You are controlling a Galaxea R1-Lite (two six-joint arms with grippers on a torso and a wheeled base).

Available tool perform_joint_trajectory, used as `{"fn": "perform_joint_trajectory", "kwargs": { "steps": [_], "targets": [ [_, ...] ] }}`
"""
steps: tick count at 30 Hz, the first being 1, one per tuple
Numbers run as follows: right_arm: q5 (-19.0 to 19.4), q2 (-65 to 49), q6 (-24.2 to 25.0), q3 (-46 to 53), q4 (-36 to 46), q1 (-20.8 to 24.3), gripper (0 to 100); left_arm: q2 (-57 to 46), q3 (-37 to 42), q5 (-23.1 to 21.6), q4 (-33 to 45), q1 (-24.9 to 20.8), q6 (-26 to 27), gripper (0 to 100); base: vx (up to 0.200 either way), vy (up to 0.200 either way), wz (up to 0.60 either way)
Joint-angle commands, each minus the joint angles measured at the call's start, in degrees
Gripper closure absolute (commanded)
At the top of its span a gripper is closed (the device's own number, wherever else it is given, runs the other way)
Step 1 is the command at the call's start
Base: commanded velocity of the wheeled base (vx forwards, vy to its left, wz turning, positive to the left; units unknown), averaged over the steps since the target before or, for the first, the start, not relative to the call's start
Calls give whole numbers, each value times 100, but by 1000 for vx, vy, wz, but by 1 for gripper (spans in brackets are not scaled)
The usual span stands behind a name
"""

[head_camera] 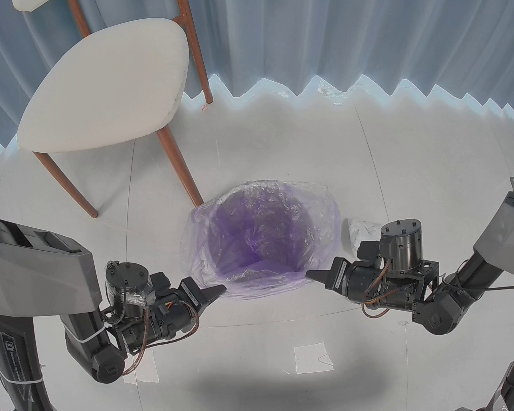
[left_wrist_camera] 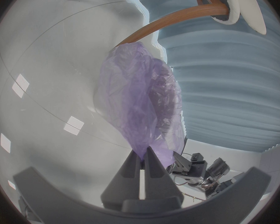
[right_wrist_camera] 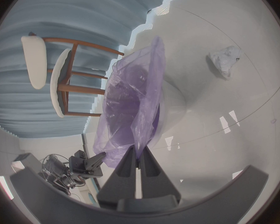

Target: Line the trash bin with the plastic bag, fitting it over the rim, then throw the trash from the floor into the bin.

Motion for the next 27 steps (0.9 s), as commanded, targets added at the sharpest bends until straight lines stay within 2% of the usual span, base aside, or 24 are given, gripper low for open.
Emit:
{"fn": "perform_joint_trajectory", "kwargs": {
  "steps": [1, 4, 13, 16, 27],
  "targets": [
    [-120, -72, -167, 203, -2, 139, 100, 244, 142, 8, -1, -7, 163, 100, 0, 0, 0],
    [-164, -107, -369, 414, 7, 271, 100, 314, 317, 8, -1, -24, 480, 100, 0, 0, 0],
    [-164, 16, -642, 643, 59, 323, 100, 639, 528, 8, -1, -191, 831, 100, 0, 0, 0],
    [-164, 200, -730, 651, 156, 341, 100, 789, 572, 16, -1, -174, 1104, 100, 0, 0, 0],
    [-208, 657, -862, 607, 130, 315, 100, 1070, 484, 271, -1, -121, 1341, 100, 0, 0, 0]
  ]
}}
